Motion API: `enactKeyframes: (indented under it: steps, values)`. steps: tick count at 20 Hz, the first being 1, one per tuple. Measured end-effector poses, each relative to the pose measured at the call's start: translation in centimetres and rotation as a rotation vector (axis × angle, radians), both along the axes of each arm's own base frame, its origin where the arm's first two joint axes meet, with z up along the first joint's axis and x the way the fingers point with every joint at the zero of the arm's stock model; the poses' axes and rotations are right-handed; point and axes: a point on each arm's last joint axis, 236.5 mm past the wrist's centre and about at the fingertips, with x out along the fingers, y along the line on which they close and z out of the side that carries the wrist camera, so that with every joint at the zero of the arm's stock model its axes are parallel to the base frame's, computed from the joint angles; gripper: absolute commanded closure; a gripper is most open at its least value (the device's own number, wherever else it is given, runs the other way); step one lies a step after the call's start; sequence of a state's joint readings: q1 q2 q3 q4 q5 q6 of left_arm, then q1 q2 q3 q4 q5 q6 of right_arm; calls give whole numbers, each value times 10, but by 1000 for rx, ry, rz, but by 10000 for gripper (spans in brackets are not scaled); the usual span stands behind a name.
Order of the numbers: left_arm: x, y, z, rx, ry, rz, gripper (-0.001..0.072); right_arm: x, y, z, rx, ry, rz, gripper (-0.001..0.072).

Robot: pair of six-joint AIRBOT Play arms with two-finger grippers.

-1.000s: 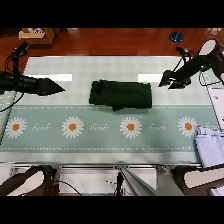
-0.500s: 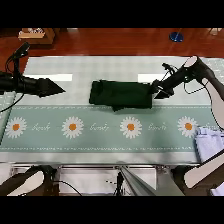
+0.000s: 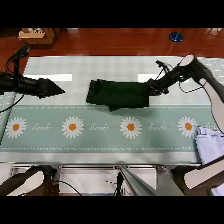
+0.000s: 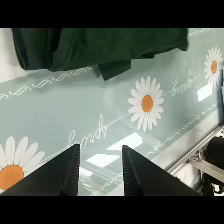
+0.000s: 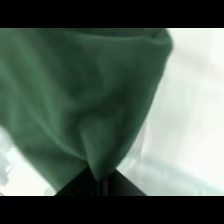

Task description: Fold the shirts.

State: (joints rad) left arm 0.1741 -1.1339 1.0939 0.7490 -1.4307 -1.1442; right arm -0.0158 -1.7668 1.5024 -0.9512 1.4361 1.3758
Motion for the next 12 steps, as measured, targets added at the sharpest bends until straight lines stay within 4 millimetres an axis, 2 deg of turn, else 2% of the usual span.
enactKeyframes:
  steps: [3, 6, 8, 10, 12]
  values:
    - [1, 0, 0, 0, -2, 2, 365, -2, -29, 66, -48, -125, -56, 680]
    - [1, 0, 0, 3, -9, -3, 365, -17, -77, 128, -137, -218, -190, 680]
    - [2, 1, 0, 6, -19, -6, 365, -45, -117, 158, -225, -223, -291, 680]
    - [2, 1, 0, 11, -32, -18, 365, -80, -159, 177, -334, -192, -392, 680]
    - [3, 1, 0, 14, -42, -22, 365, -110, -211, 195, -477, -193, -549, 681]
